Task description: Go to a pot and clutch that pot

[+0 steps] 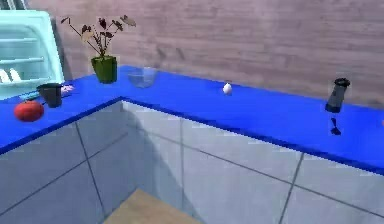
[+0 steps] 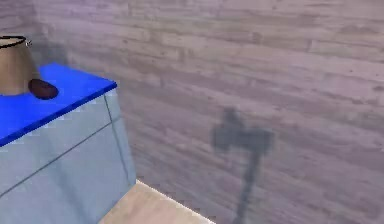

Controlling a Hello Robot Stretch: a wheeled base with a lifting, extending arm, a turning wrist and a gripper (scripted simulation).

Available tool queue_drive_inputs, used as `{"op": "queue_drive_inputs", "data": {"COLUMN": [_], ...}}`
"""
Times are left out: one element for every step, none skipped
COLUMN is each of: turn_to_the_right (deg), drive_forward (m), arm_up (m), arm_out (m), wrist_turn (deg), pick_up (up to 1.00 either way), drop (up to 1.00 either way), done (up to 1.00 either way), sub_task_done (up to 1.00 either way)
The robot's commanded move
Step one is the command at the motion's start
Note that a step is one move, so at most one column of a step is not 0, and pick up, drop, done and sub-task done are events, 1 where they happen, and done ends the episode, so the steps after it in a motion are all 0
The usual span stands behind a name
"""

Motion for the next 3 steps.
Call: {"op": "queue_drive_inputs", "data": {"turn_to_the_right": [45.0,9.0,0.0], "drive_forward": [0.0,0.0,0.3], "arm_up": [0.0,0.0,0.0], "arm_out": [0.0,0.0,0.0], "wrist_turn": [0.0,0.0,0.0], "pick_up": [0.0,0.0,0.0], "drop": [0.0,0.0,0.0], "done": [0.0,0.0,0.0], "sub_task_done": [0.0,0.0,0.0]}}
